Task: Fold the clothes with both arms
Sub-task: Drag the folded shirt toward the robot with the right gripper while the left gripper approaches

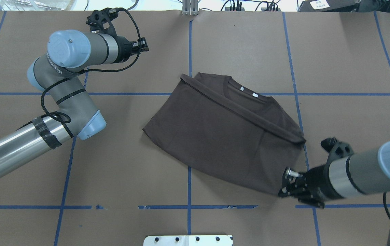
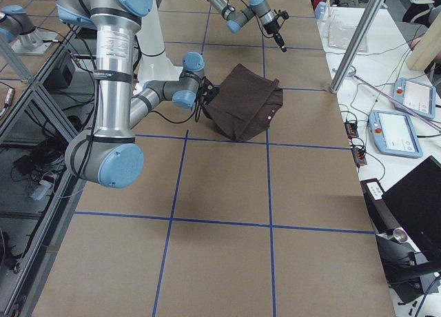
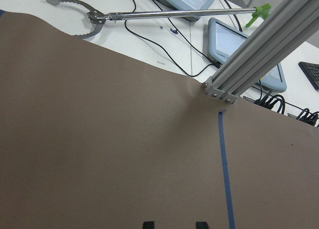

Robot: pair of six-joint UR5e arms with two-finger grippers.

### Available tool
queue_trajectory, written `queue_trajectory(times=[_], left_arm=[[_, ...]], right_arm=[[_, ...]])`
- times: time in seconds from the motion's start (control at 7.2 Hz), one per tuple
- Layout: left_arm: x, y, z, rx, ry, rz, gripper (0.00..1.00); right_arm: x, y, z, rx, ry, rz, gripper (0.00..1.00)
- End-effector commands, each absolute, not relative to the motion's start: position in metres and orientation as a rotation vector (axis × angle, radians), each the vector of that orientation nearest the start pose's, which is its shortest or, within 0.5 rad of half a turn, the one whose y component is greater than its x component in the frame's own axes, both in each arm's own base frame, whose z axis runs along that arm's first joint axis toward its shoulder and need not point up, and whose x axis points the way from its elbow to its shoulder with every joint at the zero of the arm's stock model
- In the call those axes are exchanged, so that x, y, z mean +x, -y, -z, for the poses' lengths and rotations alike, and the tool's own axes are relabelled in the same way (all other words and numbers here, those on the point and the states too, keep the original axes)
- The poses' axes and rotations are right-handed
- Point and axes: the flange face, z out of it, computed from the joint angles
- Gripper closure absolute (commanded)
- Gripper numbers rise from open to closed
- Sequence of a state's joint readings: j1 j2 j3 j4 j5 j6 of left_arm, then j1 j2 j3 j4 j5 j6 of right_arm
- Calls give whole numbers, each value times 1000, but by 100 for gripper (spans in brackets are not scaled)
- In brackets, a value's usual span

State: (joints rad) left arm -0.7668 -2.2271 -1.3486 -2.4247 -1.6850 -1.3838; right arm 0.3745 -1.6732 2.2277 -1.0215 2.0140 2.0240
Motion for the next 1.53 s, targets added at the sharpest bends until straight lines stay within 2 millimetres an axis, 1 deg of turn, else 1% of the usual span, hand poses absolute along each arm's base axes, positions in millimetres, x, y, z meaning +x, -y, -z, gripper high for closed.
queue_trajectory(times=[0.0, 0.14, 0.28, 0.42, 0.56, 0.69, 0.83, 0.97, 1.11, 1.25, 1.39], left_arm=[[448, 575, -241, 403, -1298, 395, 60], [463, 550, -230, 323, -1348, 363, 60], [465, 536, -216, 309, -1383, 352, 60], [463, 524, -232, 287, -1377, 340, 60], [481, 502, -227, 259, -1392, 305, 58], [490, 490, -223, 227, -1405, 308, 56], [492, 479, -215, 189, -1429, 331, 54], [496, 458, -234, 148, -1408, 337, 53], [491, 437, -243, 117, -1376, 334, 50], [492, 433, -245, 78, -1253, 368, 47], [499, 417, -240, 111, -1156, 411, 46]], right_arm=[[-381, 164, -314, -562, 1053, -312, 100], [-386, 151, -315, -575, 1039, -286, 100], [-383, 150, -331, -573, 999, -299, 100], [-387, 148, -338, -574, 982, -300, 100], [-392, 146, -344, -562, 971, -308, 1], [-393, 147, -353, -557, 951, -321, 0], [-392, 157, -357, -546, 951, -344, 0], [-378, 185, -354, -512, 980, -405, 0], [-350, 235, -353, -448, 1020, -519, 0], [-322, 286, -344, -369, 1080, -622, 0], [-298, 333, -331, -264, 1142, -663, 0]])
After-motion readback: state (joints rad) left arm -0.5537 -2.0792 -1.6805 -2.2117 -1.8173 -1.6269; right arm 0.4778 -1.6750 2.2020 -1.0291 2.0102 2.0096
